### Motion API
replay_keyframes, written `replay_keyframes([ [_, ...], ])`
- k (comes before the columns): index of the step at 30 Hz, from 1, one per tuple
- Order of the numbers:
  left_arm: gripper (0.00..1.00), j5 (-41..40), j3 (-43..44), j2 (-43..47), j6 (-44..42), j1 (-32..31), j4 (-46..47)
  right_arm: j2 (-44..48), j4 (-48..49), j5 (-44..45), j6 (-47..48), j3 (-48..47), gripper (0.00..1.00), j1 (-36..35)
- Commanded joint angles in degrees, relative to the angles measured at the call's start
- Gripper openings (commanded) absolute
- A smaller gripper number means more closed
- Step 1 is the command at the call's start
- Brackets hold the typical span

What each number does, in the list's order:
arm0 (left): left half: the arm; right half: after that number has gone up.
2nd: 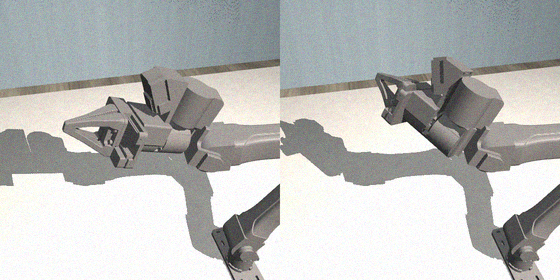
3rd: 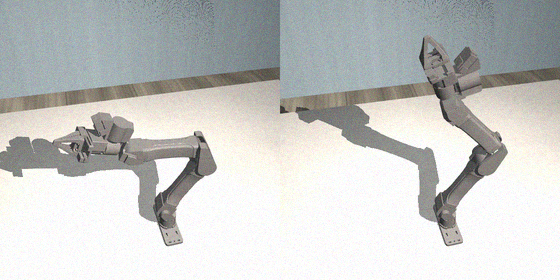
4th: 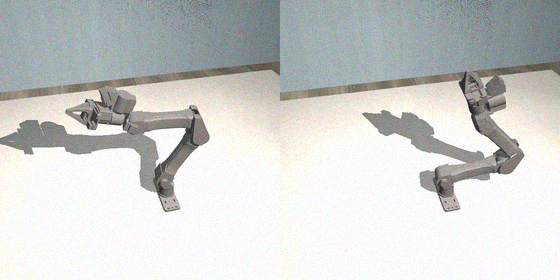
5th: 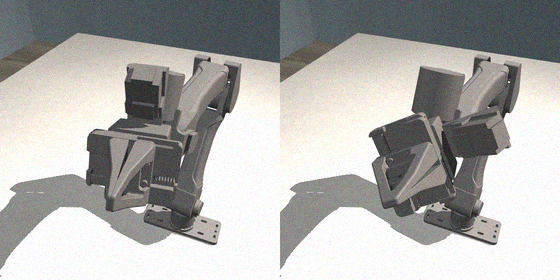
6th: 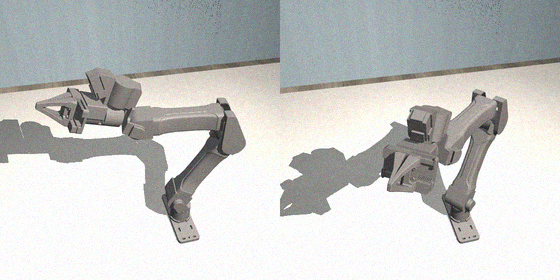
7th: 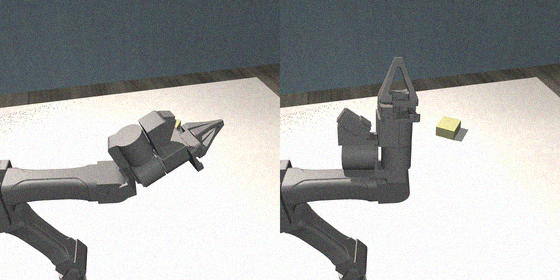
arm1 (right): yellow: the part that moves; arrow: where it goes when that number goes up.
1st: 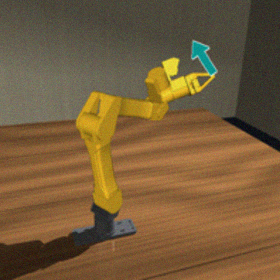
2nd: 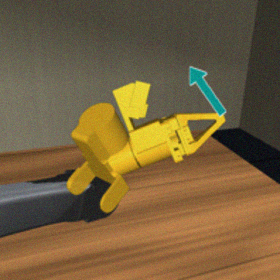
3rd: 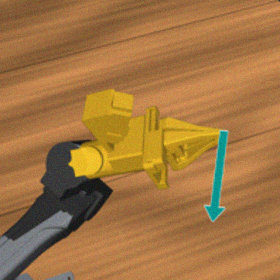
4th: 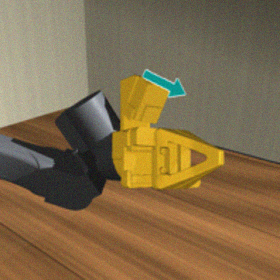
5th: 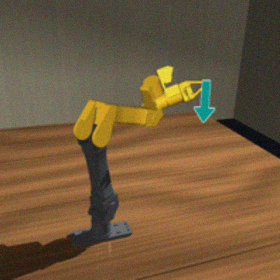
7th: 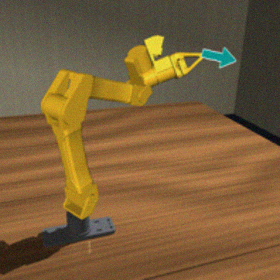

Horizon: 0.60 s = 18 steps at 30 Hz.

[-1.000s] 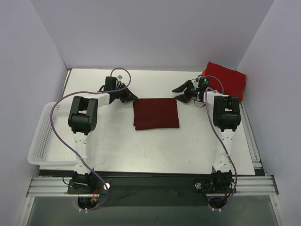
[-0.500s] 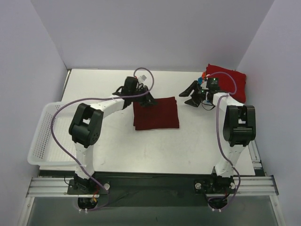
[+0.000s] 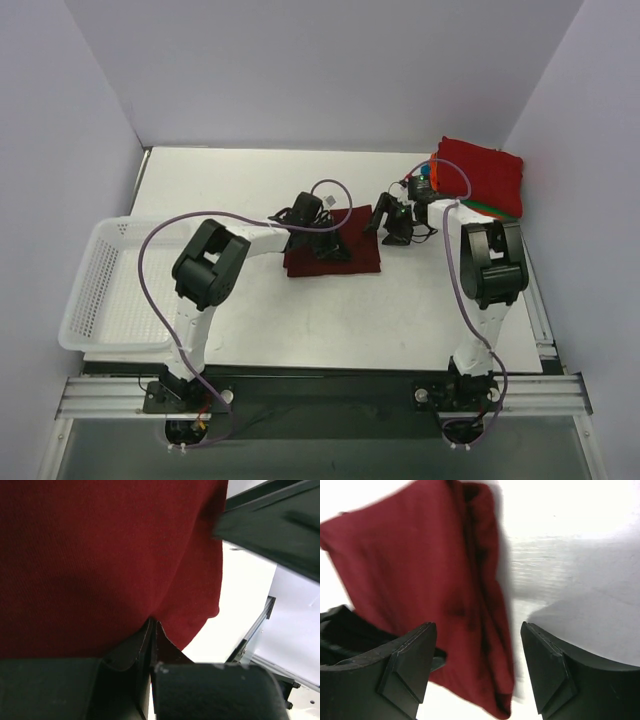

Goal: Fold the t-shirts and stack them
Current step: Fold the long partially folded tshirt into a neat square

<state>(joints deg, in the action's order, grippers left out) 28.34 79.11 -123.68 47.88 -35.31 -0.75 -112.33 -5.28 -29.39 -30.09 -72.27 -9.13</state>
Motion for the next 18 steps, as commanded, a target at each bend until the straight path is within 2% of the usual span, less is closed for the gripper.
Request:
replay_keyframes([
  [1, 0.08, -3.82, 1.31, -1.3, -1.82, 0.07, -3.9, -2.89, -4.65, 3.19, 3.89, -2.17, 0.69, -0.63],
  [8, 0.08, -3.38, 2.8, -1.57, -2.35, -0.02, -4.96, -4.12, -5.18, 6.36, 4.25, -2.52, 0.67, -2.56],
  [11, 0.08, -2.94, 3.42, -1.3, -2.26, -0.11, -5.22, -5.17, -6.49, 7.67, 3.98, -4.1, 0.54, -3.79],
  [17, 0.08, -2.5, 4.3, 0.18, -1.82, -0.64, -5.66, -7.02, -8.96, 13.12, 3.72, -5.95, 0.42, -5.81],
  [18, 0.08, -2.58, 4.3, 0.63, -1.82, -0.55, -6.1, -7.28, -9.13, 13.56, 3.54, -6.39, 0.36, -5.82],
])
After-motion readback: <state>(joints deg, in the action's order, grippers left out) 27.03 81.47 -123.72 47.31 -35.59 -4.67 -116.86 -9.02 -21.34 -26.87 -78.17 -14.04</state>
